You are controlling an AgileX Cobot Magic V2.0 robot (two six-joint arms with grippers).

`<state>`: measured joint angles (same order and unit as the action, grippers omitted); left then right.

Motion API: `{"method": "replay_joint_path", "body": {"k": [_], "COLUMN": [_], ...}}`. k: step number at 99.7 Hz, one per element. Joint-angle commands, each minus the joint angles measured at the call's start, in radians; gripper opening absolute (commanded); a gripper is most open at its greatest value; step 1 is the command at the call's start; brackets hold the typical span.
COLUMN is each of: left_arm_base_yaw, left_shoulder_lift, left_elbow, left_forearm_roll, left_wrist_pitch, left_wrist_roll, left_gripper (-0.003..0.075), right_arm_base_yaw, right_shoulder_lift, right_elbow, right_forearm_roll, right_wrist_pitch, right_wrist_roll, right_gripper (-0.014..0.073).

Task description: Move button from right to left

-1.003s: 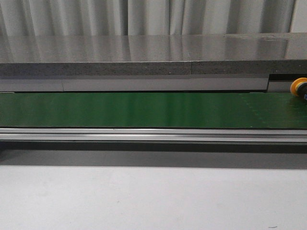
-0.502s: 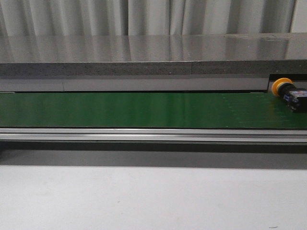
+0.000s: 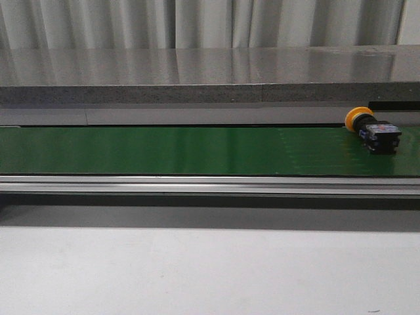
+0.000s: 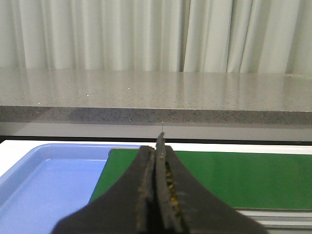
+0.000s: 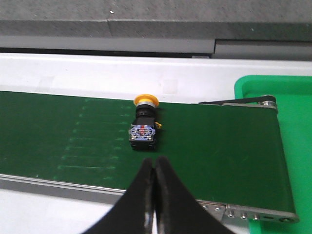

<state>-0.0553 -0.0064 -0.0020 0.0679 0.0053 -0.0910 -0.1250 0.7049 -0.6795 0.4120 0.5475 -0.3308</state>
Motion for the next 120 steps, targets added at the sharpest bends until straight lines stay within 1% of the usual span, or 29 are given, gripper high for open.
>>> {"method": "replay_joint_path", "body": {"k": [1,13,26,67,76,92,120], "left_arm_base_yaw": [-0.007,-0.007,-0.007,-0.007,-0.007,-0.007,-0.007], "left_shoulder_lift": [-0.03,-0.03,-0.03,-0.03,-0.03,-0.03,-0.03], "left_elbow": [0.015,0.015,0.015,0.015,0.015,0.015,0.015], "left_forearm_roll": [-0.013,-0.013,-0.013,-0.013,-0.013,-0.013,-0.013], "left_wrist_pitch": [-0.069,-0.069,-0.069,-0.069,-0.069,-0.069,-0.069], "left_wrist_roll": [-0.001,-0.001,-0.001,-0.001,-0.001,-0.001,-0.001], "left_gripper": [-0.002,-0.002,-0.002,-0.002,-0.002,-0.002,-0.002], "right_arm_base_yaw": [0.03,0.057,0.058,0.058,0.058,0.057,0.057], "right_shoulder_lift": [-0.075,-0.171,-0.27,-0.561,-0.62,-0.67,-0.67], "right_elbow": [0.021,0.097,0.167,0.36,0.378,0.388,0.447], "right_forearm_roll": [0.026,0.026,0.029,0.035,0.037,0.036,0.055], "right_wrist_pitch": [-0.118,-0.167,-0.208,-0.224,-0.252,-0.24,-0.357], "right_wrist_roll": [-0.016,-0.016,-0.016,-0.016,-0.016,-0.016,-0.016], "right_gripper": [-0.0066,-0.0066,-0.0066,-0.0066,-0.0066,-0.0066,-0.0066]}}
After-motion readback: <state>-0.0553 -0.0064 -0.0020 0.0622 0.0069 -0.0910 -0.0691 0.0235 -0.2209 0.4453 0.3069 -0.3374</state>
